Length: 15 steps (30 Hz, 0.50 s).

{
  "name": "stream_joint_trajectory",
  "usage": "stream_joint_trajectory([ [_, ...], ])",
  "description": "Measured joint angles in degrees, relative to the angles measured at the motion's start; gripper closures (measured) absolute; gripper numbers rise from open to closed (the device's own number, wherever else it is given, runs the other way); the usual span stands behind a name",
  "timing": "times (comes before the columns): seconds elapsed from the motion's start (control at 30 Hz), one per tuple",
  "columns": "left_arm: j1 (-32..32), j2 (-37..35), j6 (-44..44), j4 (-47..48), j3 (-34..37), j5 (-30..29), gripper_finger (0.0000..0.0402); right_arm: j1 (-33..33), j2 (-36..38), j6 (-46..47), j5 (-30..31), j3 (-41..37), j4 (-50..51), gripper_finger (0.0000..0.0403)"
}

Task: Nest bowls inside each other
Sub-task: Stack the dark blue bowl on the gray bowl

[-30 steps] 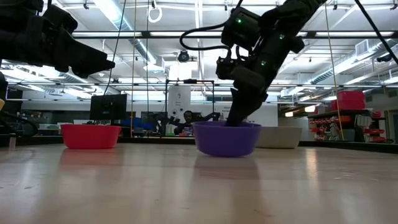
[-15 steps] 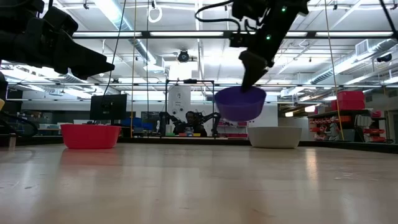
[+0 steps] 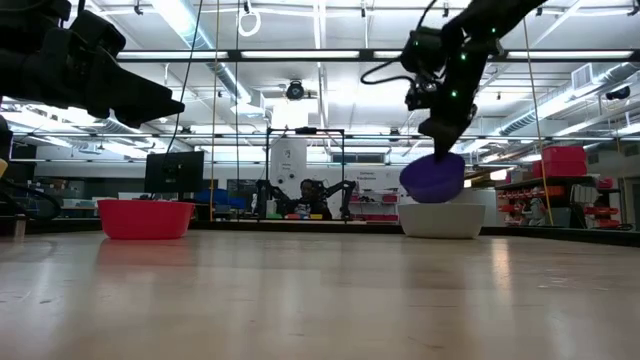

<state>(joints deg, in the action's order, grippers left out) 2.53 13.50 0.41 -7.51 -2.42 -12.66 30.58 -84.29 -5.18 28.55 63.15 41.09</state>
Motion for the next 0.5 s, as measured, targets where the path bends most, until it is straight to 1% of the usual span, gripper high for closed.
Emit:
stream_joint_trajectory([
  [0.13,0.0,0.0,0.0,0.0,0.0,0.0,0.0146,4.7,0.0,-0.9,-9.5,-1.8,-2.7,0.0401],
  [0.2,0.0,0.0,0.0,0.0,0.0,0.0,0.0146,6.4,0.0,-0.9,-12.9,-3.1,-3.7,0.0402],
  [0.33,0.0,0.0,0.0,0.0,0.0,0.0,0.0146,8.4,0.0,-0.9,-18.3,-6.2,-5.8,0.0402],
  [0.5,0.0,0.0,0.0,0.0,0.0,-0.2,0.0146,8.9,-0.2,0.2,-21.5,-9.2,-6.9,0.0402],
])
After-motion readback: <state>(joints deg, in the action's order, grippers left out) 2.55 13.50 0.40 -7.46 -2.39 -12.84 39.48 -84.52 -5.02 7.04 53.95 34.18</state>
